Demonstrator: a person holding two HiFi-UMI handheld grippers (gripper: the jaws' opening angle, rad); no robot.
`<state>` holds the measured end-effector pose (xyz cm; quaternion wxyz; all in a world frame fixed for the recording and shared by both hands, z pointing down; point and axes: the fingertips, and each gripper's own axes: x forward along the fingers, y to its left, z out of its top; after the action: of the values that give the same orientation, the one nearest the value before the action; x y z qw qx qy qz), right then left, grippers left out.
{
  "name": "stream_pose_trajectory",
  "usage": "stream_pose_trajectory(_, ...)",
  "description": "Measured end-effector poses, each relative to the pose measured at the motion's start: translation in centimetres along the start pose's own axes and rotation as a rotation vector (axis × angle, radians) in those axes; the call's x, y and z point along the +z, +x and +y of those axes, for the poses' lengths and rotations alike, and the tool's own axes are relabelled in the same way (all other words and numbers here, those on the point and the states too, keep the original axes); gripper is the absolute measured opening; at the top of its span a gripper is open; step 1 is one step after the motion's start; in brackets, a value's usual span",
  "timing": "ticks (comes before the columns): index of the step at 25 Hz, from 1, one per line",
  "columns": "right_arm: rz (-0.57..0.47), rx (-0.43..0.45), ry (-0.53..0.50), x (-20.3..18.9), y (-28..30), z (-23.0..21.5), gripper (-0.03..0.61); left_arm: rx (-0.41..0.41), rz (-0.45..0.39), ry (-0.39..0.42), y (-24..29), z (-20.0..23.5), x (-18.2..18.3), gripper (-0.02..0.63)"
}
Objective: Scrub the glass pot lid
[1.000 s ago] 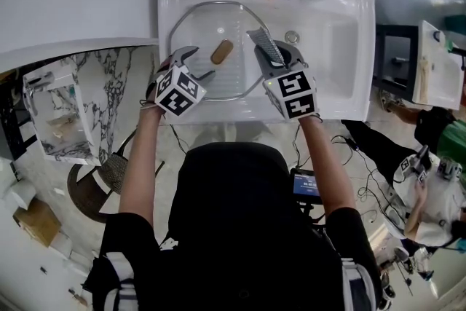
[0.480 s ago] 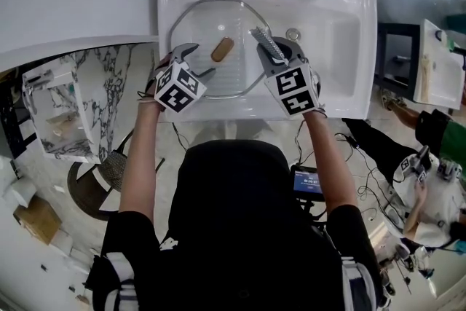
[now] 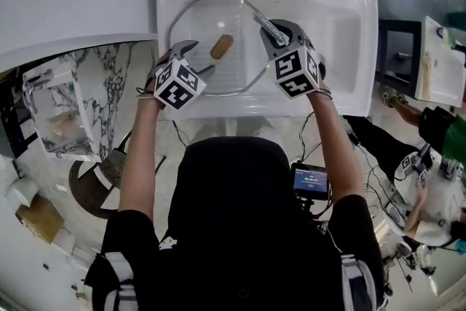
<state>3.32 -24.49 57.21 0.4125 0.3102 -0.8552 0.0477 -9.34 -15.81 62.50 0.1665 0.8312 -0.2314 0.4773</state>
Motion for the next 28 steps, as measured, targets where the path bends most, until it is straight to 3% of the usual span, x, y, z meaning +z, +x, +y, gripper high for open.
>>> stream_pose_trajectory(28, -0.049, 0.06, -0.019, -1.7, 1.6, 1.8, 0.069, 0.009, 0.013, -0.015, 0.1, 0.0, 0.1, 0.295)
